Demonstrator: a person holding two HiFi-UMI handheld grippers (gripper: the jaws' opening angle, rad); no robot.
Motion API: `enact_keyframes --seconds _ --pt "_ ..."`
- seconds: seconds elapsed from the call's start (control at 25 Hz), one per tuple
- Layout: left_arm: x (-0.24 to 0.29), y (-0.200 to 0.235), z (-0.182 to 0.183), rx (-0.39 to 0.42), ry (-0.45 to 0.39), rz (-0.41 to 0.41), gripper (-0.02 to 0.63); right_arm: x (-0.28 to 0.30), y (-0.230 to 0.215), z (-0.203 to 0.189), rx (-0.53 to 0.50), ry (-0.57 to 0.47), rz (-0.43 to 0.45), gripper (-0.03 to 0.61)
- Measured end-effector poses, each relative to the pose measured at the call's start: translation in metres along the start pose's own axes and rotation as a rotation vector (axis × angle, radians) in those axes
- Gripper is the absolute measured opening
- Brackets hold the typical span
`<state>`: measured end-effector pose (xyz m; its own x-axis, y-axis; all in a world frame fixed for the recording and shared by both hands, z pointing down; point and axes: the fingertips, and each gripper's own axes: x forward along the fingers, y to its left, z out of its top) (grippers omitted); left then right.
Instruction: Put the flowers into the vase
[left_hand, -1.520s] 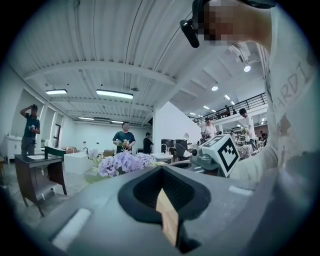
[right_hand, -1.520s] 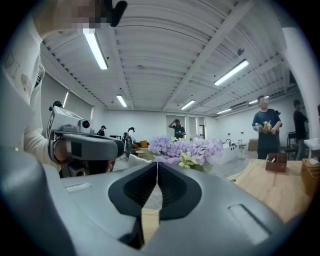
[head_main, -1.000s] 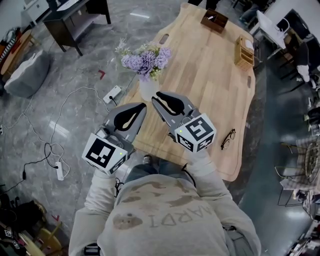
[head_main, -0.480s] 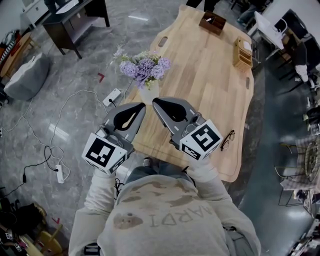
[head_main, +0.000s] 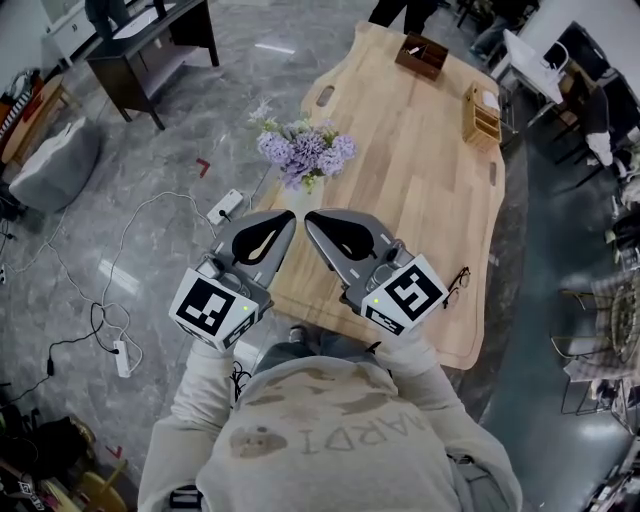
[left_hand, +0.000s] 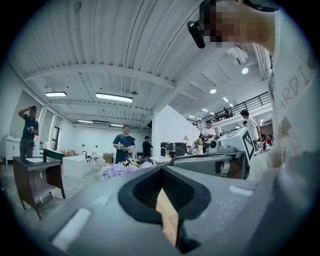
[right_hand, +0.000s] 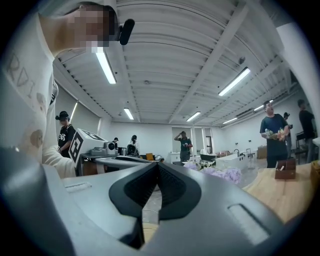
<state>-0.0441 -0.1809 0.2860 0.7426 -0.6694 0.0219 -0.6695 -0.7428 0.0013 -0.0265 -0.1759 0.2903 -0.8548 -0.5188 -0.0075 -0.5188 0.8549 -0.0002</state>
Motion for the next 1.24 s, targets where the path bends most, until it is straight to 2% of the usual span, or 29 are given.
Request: enact_keyframes --seconds 1.24 --pt "0.002 -0.006 0.001 -0.004 -0.009 -0.015 0.000 -0.006 0.001 0.012 0.034 -0.046 -0.022 0.020"
